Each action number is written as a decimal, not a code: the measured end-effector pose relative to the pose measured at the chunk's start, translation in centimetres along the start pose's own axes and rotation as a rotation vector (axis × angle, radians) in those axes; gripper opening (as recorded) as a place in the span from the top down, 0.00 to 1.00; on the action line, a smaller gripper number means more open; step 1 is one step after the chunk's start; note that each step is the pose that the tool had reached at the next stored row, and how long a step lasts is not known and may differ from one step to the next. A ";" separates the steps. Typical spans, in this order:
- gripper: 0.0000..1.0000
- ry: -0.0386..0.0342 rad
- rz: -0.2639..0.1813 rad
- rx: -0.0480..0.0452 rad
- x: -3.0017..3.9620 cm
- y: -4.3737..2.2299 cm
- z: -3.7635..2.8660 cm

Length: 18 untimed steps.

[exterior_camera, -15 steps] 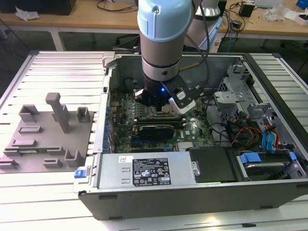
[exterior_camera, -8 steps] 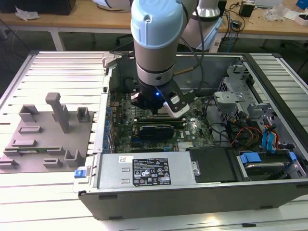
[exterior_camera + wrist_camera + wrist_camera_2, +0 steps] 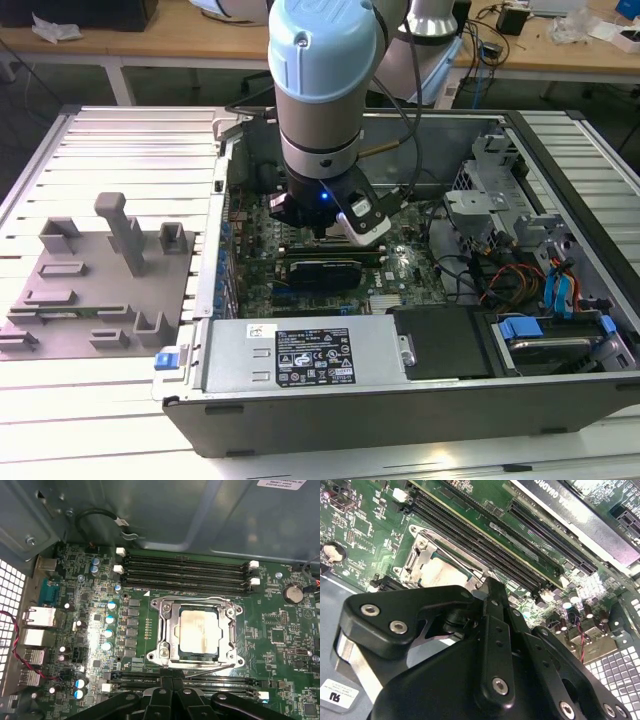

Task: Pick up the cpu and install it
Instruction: 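Install the second cpu locking lever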

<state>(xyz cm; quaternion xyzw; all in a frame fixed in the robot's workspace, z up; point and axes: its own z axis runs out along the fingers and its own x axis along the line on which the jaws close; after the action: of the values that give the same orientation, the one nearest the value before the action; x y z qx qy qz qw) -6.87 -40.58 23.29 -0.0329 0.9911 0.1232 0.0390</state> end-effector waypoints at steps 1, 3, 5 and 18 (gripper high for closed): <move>0.89 -0.0001 0.000 -0.0001 0.00 0.00 0.01; 0.89 -0.0001 0.000 0.0000 0.00 0.00 0.01; 0.89 0.0000 0.000 0.0000 0.00 0.00 0.01; 0.89 0.0370 0.010 -0.0013 -0.17 -0.04 0.13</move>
<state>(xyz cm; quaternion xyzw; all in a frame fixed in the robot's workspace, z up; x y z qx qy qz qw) -6.70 -40.58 23.17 -0.0303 0.9917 0.1235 0.0201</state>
